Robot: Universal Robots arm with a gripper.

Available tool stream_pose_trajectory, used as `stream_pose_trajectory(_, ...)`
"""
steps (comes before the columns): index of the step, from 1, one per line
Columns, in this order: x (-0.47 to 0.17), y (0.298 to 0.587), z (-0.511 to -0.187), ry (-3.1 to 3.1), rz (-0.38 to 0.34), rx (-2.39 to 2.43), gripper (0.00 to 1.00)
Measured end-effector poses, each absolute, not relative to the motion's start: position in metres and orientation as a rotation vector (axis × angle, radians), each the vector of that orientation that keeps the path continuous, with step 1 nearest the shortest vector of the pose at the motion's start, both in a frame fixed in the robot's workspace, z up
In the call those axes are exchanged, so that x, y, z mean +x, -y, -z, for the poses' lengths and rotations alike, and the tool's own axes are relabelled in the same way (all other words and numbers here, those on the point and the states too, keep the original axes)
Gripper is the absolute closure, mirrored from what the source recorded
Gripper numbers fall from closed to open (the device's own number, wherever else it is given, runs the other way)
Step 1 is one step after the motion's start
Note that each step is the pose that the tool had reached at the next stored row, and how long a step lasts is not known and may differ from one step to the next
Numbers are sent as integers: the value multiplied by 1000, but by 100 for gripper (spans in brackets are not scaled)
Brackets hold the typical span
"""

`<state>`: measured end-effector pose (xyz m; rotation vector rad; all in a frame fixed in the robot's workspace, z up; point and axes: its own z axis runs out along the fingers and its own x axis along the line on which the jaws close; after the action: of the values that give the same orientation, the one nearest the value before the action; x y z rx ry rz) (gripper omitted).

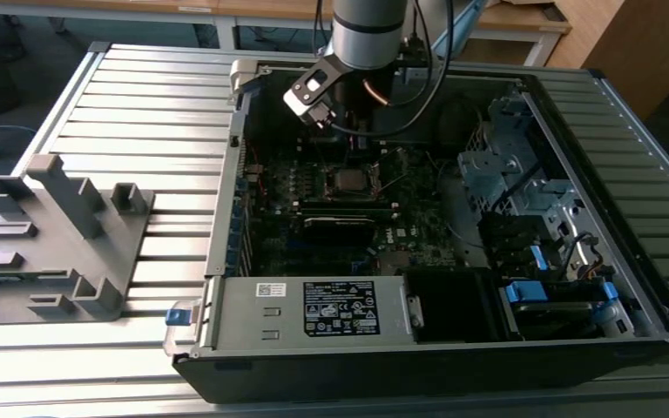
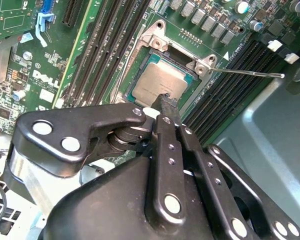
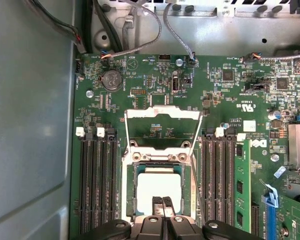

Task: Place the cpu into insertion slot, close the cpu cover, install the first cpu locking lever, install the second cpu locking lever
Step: 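Close the cpu cover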

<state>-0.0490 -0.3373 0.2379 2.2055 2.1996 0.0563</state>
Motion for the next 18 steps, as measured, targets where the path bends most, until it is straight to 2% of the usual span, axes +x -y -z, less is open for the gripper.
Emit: stream_pose_trajectory(18, -49, 337, -246, -2200, -56, 2206, 90)
